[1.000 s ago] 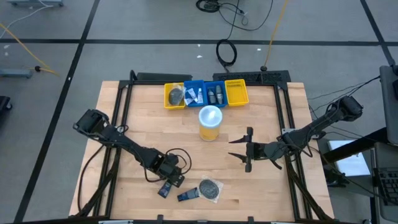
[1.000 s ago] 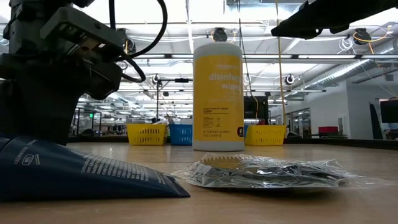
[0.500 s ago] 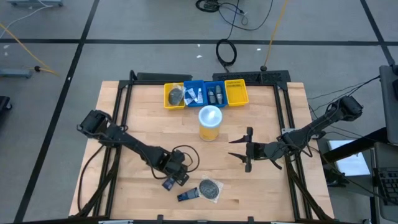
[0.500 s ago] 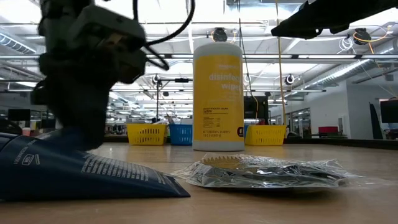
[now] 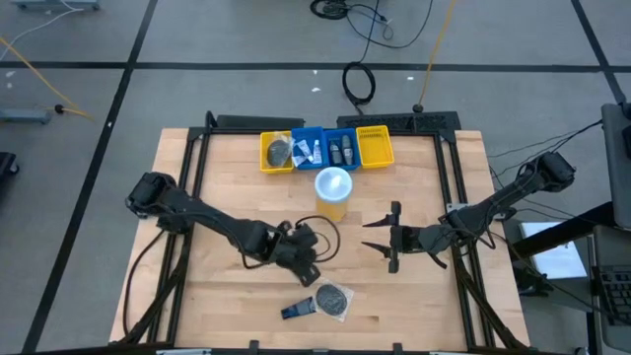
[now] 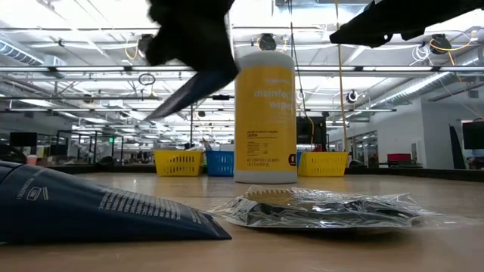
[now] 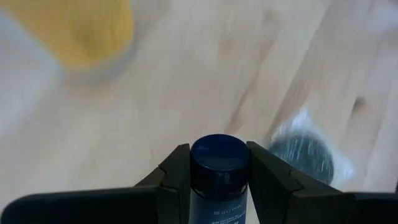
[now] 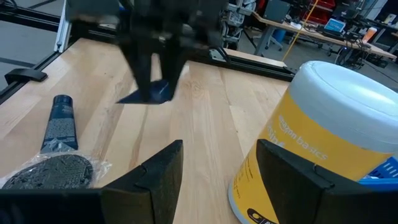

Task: Pick & Place Travel size toiletries
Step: Put the shaving cream into the right yellow basket

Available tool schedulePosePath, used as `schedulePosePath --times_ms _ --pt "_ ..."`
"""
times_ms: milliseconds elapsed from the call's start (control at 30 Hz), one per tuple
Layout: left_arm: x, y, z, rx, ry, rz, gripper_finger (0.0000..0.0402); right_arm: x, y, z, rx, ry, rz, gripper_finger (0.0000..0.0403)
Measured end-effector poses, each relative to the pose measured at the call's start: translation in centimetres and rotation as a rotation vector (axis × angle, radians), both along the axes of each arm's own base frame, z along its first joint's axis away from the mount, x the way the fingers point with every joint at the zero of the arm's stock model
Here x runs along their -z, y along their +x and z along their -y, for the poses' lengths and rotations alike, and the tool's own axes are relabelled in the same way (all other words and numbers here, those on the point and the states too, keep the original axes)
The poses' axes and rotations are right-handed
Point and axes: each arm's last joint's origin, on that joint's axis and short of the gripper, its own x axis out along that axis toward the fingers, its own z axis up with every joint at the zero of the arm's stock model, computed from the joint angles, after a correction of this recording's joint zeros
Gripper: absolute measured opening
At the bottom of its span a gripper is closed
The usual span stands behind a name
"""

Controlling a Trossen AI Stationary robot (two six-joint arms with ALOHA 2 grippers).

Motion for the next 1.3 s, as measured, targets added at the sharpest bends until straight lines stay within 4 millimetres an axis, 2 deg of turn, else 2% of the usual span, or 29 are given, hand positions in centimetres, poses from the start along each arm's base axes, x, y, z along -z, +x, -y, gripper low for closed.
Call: schedulePosePath --times_ms 233,400,800,933,1300 --pt "-4.8 1.7 -0.6 0.03 0.28 0.162 0.0111 0.0 0.0 0.0 0.004 0.018 0.005 0.0196" --pt "-7.0 2.4 -1.2 0.018 0.432 0.237 0.0111 -0.2 0.1 0.0 0.007 0.036 0.027 0.0196" --pt "-9.9 4.4 -2.1 0.07 0.606 0.461 0.0111 -0.6 0.2 0.1 0.035 0.053 0.067 0.0196" --pt "-10.5 4.6 -2.4 0.083 0.654 0.498 0.0111 -0.7 0.4 0.8 0.119 0.046 0.08 0.0196" --pt "-11.6 5.2 -3.9 0.036 0.768 0.54 0.0111 -1.9 1.3 2.6 0.204 0.098 0.203 0.0196"
